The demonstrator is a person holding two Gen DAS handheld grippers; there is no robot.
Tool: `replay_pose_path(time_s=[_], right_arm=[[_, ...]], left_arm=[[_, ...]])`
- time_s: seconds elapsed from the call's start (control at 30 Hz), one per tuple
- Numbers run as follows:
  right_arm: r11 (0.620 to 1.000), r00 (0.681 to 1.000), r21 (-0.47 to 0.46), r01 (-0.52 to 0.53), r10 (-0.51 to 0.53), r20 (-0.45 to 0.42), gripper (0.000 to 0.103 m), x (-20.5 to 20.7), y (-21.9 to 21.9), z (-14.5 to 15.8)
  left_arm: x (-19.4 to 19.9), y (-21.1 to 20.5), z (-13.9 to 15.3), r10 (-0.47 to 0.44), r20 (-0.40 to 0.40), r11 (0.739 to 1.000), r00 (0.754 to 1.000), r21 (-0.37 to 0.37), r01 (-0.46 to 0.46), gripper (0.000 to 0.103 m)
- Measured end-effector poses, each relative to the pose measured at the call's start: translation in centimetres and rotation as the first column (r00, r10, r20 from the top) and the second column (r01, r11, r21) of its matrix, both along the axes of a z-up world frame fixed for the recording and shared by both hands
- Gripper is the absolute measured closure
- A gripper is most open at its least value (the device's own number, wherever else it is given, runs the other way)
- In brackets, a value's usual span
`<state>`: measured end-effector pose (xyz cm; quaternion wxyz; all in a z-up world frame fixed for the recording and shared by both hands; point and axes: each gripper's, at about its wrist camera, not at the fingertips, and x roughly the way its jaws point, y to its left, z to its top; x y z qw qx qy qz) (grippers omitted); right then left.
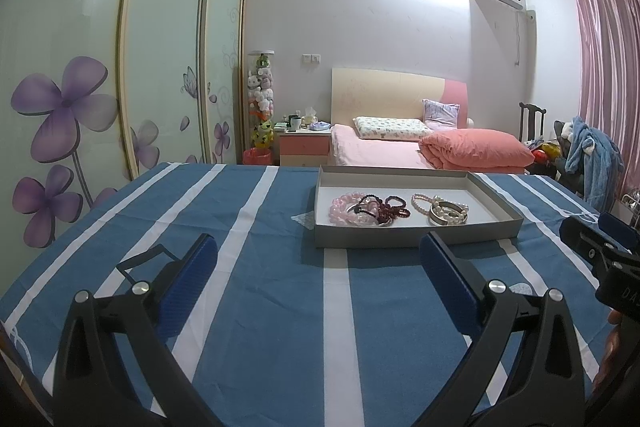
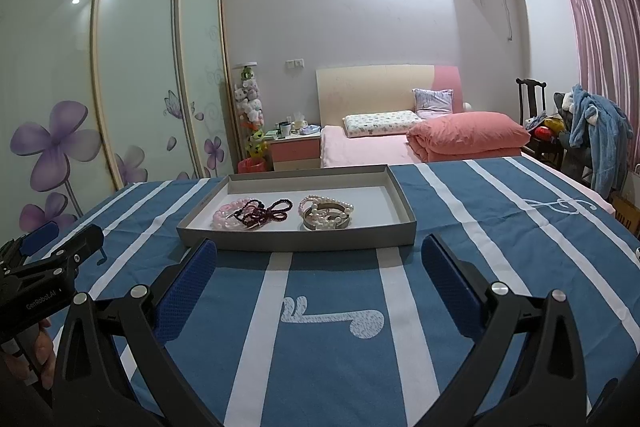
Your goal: Organize jewelry
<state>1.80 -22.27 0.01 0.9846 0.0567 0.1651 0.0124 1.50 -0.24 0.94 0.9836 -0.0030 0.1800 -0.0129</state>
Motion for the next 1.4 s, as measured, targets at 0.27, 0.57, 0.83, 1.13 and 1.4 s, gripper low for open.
replay_pose_path(time_s=[0.27, 0.57, 0.83, 1.13, 1.4], right_arm=[[1.000, 1.000, 0.002, 0.000, 0.000, -0.001, 0.002, 0.02, -0.04, -0.01], [1.000, 1.000, 0.001, -0.001, 0.001, -0.002, 0.002, 0.03, -0.06, 0.03], [1.000, 1.000, 0.002, 0.000, 0.000, -0.003, 0.002, 0.00, -0.06, 0.05], [1.000, 1.000, 0.002, 0.000, 0.000, -0.003, 0.002, 0.02, -0.07, 0.09], [1.000, 1.000, 0.002, -0.001, 0.001, -0.006, 0.002, -0.03, -0.07, 0.03]], left_arm=[[0.03, -0.05, -0.16, 0.001, -0.002, 1.000, 1.000, 0.004, -0.001, 0.004], [0.08, -0.11, -0.48, 0.000, -0.004, 1.000, 1.000, 0.009, 0.000, 0.004], [0.09, -0.12, -0.44, 0.003, -0.009, 1.000, 1.000, 0.012, -0.003, 0.004], [0.05, -0.09, -0.45, 0.001, -0.011, 1.000, 1.000, 0.013, -0.001, 0.004], [0.09, -0.13, -0.39, 0.002, -0.012, 1.000, 1.000, 0.013, -0.002, 0.004]])
